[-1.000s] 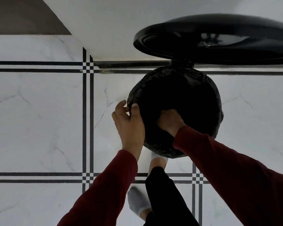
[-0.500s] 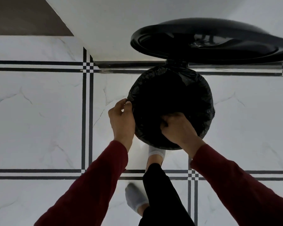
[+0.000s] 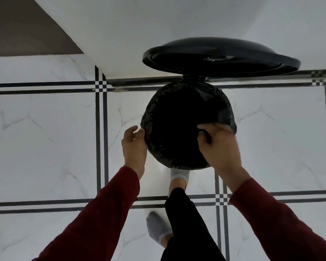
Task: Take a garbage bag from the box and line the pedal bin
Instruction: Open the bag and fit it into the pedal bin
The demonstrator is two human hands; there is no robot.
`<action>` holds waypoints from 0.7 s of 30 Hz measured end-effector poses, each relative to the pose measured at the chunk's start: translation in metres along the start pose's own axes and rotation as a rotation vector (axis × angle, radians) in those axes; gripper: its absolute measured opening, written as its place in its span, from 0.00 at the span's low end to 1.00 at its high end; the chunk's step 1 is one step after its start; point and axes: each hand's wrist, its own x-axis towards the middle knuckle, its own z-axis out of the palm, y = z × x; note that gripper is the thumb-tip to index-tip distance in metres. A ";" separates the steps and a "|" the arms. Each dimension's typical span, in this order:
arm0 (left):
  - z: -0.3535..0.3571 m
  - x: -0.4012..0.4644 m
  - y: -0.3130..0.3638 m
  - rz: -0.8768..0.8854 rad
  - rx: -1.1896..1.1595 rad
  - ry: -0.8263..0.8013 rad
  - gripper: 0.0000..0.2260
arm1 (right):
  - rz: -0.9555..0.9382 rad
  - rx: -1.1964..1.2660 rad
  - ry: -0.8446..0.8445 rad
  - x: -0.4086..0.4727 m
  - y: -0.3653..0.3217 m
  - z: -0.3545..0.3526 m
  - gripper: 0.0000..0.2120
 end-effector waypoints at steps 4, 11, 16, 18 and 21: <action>-0.003 -0.011 -0.007 -0.136 0.016 -0.039 0.09 | 0.425 0.281 0.264 -0.016 0.017 -0.016 0.13; 0.001 -0.010 -0.004 -0.222 -0.103 -0.131 0.11 | 1.002 1.039 0.073 -0.002 0.049 -0.015 0.08; -0.002 -0.002 -0.007 -0.213 -0.156 -0.187 0.14 | 1.209 1.375 -0.093 0.005 0.064 -0.024 0.07; -0.005 0.000 -0.005 -0.148 -0.134 -0.231 0.18 | 1.274 1.389 -0.126 0.007 0.069 -0.027 0.10; -0.009 0.002 -0.004 -0.132 -0.118 -0.253 0.15 | 1.289 1.452 -0.152 0.007 0.070 -0.029 0.12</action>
